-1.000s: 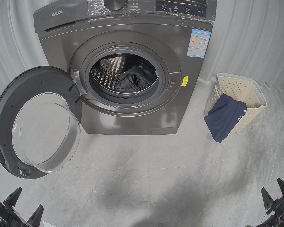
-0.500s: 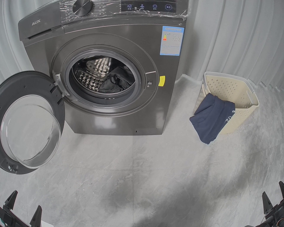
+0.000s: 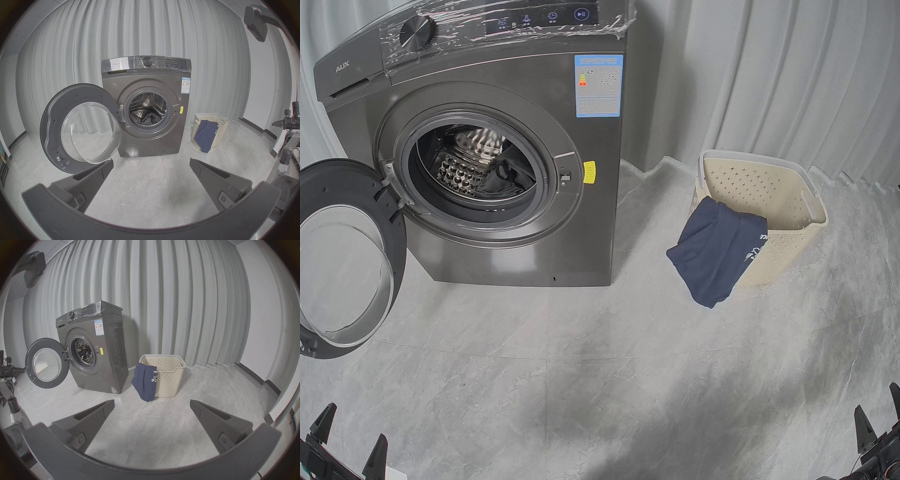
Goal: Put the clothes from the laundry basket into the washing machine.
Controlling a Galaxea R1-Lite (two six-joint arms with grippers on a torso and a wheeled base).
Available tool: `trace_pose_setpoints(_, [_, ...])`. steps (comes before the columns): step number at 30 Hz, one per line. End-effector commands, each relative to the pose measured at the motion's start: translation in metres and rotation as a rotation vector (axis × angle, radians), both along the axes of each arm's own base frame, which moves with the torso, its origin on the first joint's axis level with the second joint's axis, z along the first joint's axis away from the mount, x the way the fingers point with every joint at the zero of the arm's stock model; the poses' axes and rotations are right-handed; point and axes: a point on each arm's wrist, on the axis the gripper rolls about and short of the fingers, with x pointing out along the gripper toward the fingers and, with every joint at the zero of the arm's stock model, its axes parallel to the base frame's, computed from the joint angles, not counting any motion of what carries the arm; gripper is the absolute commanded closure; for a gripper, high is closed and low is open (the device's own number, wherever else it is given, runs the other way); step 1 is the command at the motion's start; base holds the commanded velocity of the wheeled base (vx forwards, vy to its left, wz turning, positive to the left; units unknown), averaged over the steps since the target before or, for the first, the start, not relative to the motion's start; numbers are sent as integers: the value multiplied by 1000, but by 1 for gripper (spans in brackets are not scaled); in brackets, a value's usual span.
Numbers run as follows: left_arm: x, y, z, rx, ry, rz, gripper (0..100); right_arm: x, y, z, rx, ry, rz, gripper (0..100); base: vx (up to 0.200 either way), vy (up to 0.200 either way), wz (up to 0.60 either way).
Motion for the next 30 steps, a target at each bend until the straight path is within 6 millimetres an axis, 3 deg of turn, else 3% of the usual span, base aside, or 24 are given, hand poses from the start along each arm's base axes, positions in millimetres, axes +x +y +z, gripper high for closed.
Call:
trace_pose_setpoints(1, [1,0,-5,0,8,1,0,0,0,-5,-1,5,0,0,0,-200,0])
trace_pose_setpoints(5, [1,0,-5,-5,11,4,0,0,0,-5,-1,5,0,0,0,-50,0])
trace_pose_setpoints(26, [1,1,-5,-26,14,20,0,0,0,-5,-1,5,0,0,200,0,0])
trace_pose_setpoints(30, [1,1,-5,-26,14,20,0,0,0,-5,-1,5,0,0,0,0,0])
